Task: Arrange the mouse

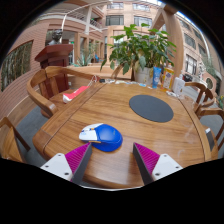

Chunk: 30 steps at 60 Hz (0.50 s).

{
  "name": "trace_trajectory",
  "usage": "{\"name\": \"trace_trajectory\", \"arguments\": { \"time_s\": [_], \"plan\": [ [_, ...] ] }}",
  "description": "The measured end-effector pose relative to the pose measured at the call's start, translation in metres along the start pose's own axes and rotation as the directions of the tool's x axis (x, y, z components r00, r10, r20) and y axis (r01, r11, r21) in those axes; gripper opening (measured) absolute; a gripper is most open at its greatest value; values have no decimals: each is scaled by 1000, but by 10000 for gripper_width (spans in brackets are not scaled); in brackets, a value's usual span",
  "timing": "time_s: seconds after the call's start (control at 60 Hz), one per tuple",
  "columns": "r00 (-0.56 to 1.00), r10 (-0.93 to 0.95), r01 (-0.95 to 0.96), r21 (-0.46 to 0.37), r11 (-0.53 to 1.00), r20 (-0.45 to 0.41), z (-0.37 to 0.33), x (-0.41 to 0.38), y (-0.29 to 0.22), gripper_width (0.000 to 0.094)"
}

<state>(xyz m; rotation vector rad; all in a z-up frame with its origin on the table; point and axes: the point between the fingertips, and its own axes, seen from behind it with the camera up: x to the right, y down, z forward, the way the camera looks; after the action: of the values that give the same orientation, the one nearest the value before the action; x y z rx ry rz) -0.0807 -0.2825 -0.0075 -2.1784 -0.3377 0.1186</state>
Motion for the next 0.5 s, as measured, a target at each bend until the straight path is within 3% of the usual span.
{"name": "trace_trajectory", "arguments": {
  "time_s": [0.133, 0.333, 0.45, 0.5],
  "plan": [
    [1000, -14, 14, 5, 1000, 12, 29, -7, -18, 856],
    [999, 12, -12, -6, 1000, -36, 72, 6, -47, 842],
    [997, 68, -69, -16, 997, -46, 86, 9, -56, 721],
    [996, 62, -63, -18, 998, -64, 88, 10, -58, 605]
  ]
}}
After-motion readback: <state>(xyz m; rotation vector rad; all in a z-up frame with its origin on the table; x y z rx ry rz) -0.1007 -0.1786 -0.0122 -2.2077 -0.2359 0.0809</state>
